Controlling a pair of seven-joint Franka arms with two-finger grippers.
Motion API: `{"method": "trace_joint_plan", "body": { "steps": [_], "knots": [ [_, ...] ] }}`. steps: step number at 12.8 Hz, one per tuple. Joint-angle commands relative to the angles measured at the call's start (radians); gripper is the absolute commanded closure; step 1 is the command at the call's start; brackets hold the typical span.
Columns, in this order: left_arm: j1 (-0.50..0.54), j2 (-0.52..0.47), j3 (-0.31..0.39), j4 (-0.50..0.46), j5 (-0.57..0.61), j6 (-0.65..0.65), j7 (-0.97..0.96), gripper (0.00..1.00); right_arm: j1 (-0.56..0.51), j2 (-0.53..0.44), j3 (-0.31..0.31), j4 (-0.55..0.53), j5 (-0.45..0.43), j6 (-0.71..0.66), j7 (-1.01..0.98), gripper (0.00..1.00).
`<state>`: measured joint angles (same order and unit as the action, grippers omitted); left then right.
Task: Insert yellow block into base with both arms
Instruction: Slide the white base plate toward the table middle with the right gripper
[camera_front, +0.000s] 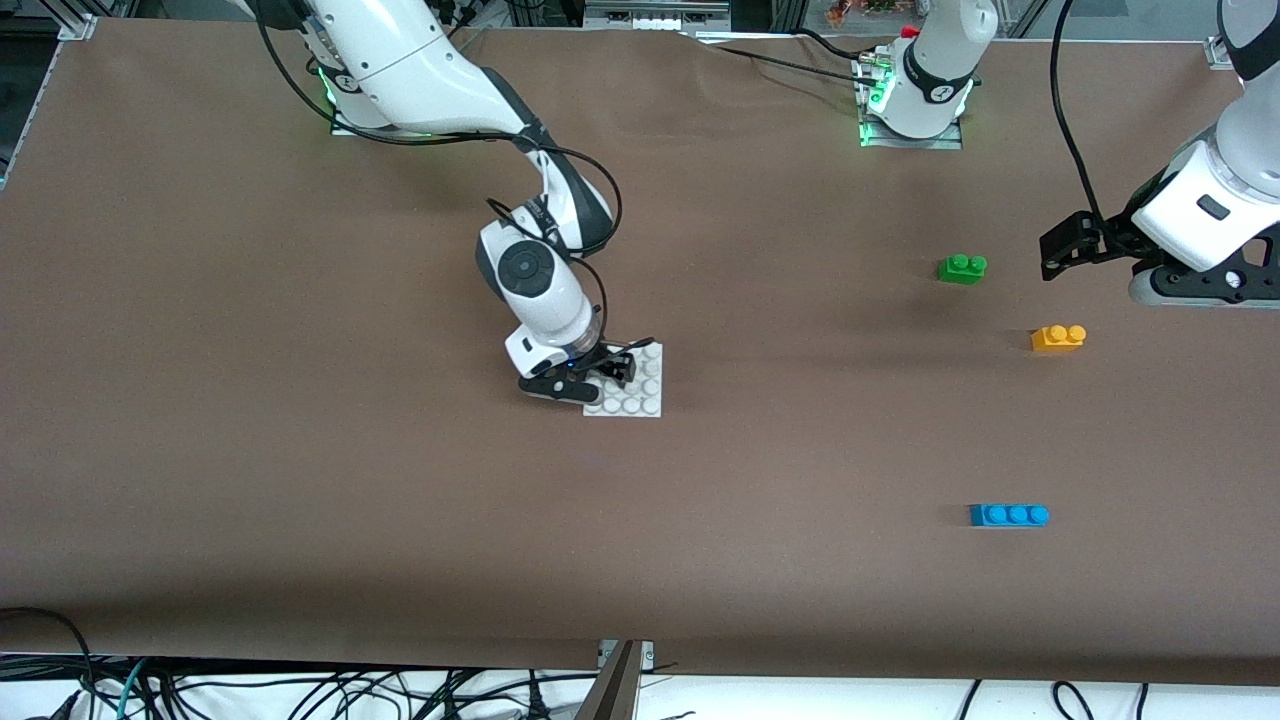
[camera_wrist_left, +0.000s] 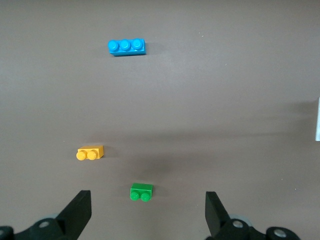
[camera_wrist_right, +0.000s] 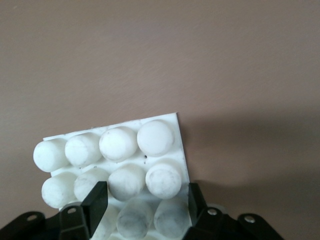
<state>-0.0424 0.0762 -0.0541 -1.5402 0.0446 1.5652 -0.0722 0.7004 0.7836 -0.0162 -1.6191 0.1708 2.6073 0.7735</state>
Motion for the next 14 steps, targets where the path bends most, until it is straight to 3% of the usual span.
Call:
{"method": "trace_joint_plan", "body": {
  "steps": [1, 7, 12, 14],
  "knots": [
    [-0.004, 0.005, 0.002, 0.022, -0.009, -0.019, -0.009, 0.0, 0.069, 0.072, -0.033, 0.09, 0.016, 0.004, 0.064, 0.27],
    [-0.004, 0.005, 0.002, 0.022, -0.009, -0.019, -0.009, 0.0, 0.177, 0.105, -0.06, 0.15, 0.015, 0.004, 0.148, 0.27],
    [-0.004, 0.005, 0.002, 0.022, -0.011, -0.019, -0.009, 0.0, 0.183, 0.097, -0.065, 0.153, 0.015, 0.001, 0.148, 0.26],
    [-0.004, 0.005, 0.002, 0.022, -0.009, -0.019, -0.009, 0.0, 0.177, 0.092, -0.083, 0.191, 0.018, -0.036, 0.139, 0.15]
  ]
}}
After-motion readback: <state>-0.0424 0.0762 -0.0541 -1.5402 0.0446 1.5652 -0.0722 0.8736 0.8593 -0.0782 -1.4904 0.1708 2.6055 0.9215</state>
